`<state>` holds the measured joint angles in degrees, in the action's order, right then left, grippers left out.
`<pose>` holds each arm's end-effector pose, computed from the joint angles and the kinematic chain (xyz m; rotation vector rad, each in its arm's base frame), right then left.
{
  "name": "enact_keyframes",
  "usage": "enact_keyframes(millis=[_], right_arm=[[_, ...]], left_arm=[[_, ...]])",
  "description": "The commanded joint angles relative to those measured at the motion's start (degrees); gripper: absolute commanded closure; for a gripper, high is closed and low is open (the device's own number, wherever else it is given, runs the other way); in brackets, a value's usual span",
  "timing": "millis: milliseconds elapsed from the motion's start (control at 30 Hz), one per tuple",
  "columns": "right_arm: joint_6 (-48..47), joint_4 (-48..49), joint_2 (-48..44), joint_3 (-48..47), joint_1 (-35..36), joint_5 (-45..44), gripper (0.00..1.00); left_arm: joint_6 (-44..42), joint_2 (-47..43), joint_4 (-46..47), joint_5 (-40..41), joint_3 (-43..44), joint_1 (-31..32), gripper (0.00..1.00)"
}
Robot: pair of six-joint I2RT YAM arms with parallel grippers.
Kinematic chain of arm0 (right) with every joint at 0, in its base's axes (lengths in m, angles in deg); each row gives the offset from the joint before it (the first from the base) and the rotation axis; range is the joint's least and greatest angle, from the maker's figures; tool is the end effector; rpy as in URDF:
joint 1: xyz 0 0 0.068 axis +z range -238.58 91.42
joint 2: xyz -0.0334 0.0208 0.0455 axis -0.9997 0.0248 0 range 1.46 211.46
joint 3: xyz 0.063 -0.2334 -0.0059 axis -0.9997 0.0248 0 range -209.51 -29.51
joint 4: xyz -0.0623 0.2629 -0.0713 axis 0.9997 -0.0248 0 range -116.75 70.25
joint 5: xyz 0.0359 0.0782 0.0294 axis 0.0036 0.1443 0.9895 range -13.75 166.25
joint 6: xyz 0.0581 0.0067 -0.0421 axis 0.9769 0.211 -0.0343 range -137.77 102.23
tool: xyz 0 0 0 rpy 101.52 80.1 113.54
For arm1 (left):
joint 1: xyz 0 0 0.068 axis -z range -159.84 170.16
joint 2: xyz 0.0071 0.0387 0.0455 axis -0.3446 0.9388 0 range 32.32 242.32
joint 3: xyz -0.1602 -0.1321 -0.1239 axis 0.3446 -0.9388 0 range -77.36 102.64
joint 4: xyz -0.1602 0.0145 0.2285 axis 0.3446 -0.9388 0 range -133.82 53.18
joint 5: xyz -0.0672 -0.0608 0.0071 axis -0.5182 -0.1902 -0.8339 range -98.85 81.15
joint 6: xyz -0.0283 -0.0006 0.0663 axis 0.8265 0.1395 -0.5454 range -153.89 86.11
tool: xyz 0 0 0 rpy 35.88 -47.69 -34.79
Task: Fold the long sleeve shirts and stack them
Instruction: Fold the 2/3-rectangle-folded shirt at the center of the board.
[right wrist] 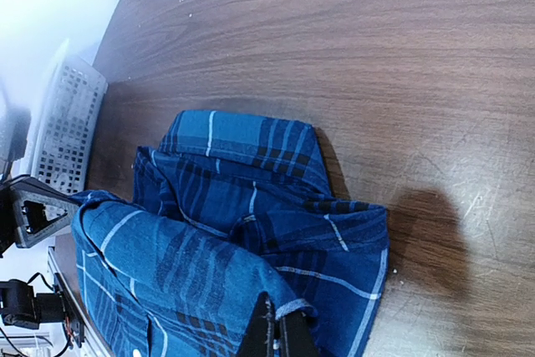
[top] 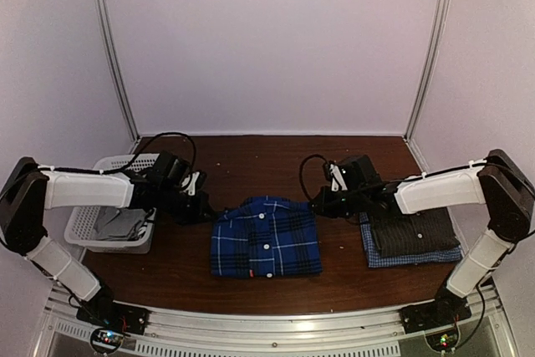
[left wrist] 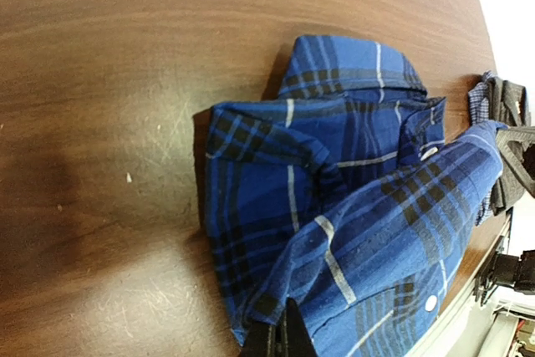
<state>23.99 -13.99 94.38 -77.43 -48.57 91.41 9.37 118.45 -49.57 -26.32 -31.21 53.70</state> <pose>0.2679 0.2452 0.1175 -0.1170 2.4491 1.0060 0.2606 -0.1943 0.1168 -0.0887 2.6808 -0.8836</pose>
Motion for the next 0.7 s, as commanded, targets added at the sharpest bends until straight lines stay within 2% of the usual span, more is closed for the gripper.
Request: enact_keyframes(millis=[0,567,600,667], right_arm=[[-0.1,0.8,-1.1,1.1,-0.6,-4.6,1.0],[-1.8,-0.4,4.9,-3.2,-3.6,-6.1,1.0],[-1.6,-0.5,4.9,-3.2,-3.7,-6.6,1.0],[-1.3,-0.8,4.7,-3.1,-3.9,-7.8,1.0]], left_arm=[[0.1,0.1,3.6,2.1,0.0,-0.6,1.0],[-3.8,12.3,3.9,3.4,11.5,-4.0,1.0],[-4.3,12.8,4.2,3.2,12.2,-4.3,0.96],[-5.7,13.5,4.6,2.6,13.7,-4.7,0.81]])
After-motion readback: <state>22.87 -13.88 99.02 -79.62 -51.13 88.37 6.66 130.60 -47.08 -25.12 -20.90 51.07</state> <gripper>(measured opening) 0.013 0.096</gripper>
